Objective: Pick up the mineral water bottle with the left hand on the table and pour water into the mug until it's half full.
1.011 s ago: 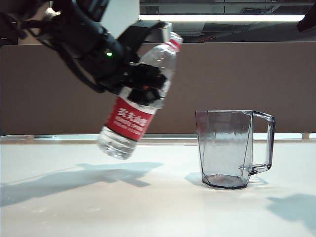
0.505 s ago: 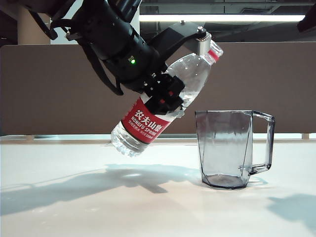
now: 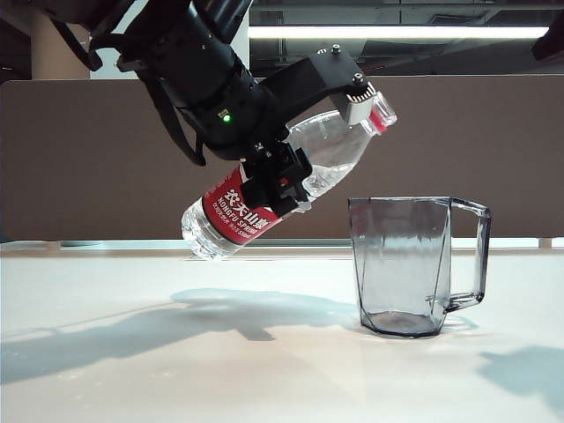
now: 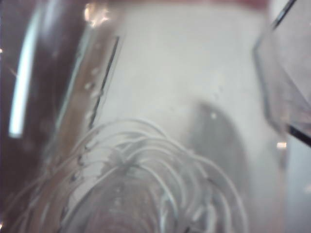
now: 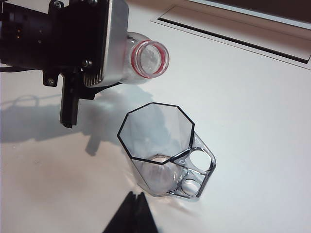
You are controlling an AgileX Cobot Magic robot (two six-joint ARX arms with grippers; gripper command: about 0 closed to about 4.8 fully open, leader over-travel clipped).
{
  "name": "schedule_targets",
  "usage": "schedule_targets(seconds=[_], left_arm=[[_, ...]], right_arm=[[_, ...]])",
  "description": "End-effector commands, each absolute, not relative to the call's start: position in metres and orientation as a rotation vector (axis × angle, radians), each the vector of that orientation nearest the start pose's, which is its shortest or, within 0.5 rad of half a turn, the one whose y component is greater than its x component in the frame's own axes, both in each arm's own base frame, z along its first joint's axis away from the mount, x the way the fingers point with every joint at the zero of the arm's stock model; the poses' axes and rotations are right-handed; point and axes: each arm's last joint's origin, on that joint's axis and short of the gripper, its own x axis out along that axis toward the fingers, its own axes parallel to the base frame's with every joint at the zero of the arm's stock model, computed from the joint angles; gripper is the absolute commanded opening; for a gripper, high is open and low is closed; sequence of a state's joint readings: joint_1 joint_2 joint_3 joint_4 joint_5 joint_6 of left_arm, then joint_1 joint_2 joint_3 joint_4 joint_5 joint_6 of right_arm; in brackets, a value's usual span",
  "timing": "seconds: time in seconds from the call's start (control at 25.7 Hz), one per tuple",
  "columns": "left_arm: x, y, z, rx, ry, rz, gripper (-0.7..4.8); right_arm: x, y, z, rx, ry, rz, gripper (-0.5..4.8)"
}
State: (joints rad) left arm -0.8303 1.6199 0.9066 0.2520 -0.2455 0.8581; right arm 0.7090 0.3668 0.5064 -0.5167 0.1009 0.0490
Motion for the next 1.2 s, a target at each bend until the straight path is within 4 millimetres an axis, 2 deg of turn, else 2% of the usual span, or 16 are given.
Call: schedule_targets(seconds=[0.04, 0.7, 0.93, 1.2], left_arm=[[0.238, -0.25, 0.218, 1.101, 0.066, -0.705, 1.81], [0.239, -0.25, 0.216, 1.248, 0.034, -0.682, 1.81], [0.237, -0.252, 0.216, 1.249, 0.029, -0.691, 1.81], [0.238, -0.262, 0.203, 1.288, 0.023, -0.655, 1.81]], right_arm=[[0.076, 0.061, 0.26, -0.092, 0.349, 0.596, -0.04], [0.075, 0.061, 0.257, -0.106, 0.383, 0.601, -0.04], [0.075, 0.061, 0.257, -0.105, 0.384, 0.605, -0.04], [0.074, 0.061, 0.257, -0.104, 0.384, 0.608, -0.04]])
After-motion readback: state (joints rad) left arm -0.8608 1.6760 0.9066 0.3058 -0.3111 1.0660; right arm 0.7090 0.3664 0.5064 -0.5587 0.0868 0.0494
